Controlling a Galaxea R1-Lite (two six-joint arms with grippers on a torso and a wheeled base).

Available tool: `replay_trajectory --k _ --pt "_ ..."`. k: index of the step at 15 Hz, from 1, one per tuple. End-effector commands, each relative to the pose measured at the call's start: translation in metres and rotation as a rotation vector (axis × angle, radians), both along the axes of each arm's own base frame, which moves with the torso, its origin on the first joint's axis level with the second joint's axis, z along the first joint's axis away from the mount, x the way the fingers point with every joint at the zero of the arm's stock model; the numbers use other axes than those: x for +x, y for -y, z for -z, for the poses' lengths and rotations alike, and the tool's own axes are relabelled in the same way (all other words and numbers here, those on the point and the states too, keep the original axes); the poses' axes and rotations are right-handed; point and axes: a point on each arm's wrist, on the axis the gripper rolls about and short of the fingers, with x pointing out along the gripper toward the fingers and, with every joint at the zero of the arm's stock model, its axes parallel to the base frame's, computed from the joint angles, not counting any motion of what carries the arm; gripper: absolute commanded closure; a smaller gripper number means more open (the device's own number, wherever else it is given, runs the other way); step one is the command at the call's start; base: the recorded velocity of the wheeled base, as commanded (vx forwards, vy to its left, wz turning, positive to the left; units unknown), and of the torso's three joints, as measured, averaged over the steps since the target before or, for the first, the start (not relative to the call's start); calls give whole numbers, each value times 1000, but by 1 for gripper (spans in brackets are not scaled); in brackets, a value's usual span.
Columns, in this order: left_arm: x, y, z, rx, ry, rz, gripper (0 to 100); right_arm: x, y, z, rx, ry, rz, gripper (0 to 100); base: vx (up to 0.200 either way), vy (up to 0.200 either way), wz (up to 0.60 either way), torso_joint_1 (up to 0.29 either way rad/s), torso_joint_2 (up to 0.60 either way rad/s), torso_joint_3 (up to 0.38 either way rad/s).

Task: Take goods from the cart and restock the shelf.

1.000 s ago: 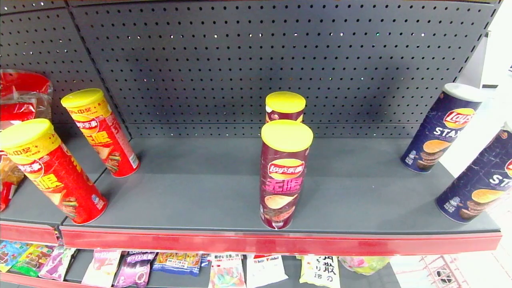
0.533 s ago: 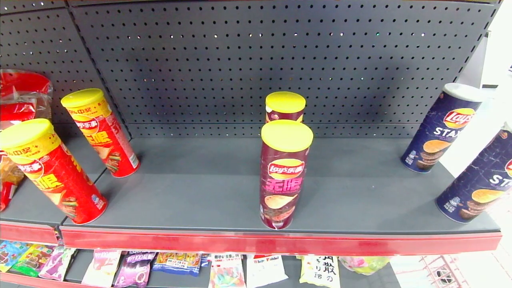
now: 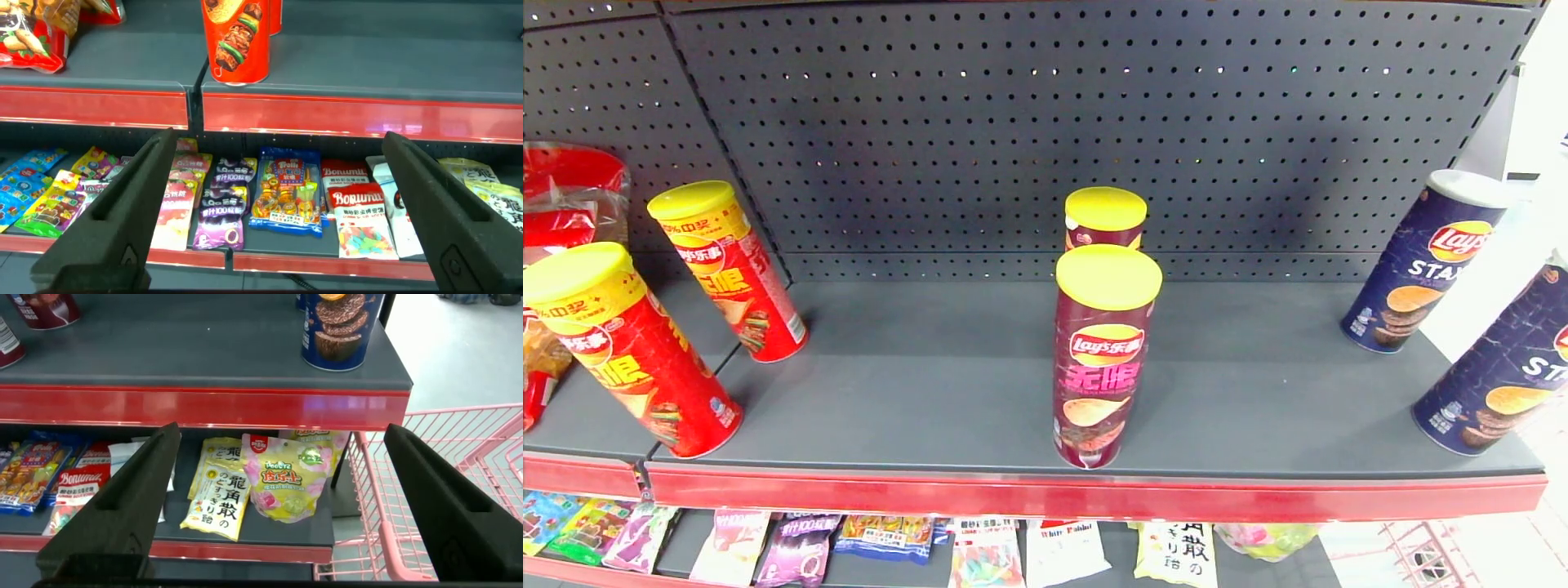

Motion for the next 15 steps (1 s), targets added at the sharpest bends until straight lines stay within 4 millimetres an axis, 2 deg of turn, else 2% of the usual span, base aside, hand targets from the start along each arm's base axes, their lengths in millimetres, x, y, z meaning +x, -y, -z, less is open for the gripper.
replay_trajectory --k 1,15 --pt "0 0 0 -1 0 -1 0 0 0 0 5 0 2 0 0 0 0 0 0 0" --pt "0 0 0 -1 0 -1 0 0 0 0 5 0 5 0 0 0 0 0 0 0"
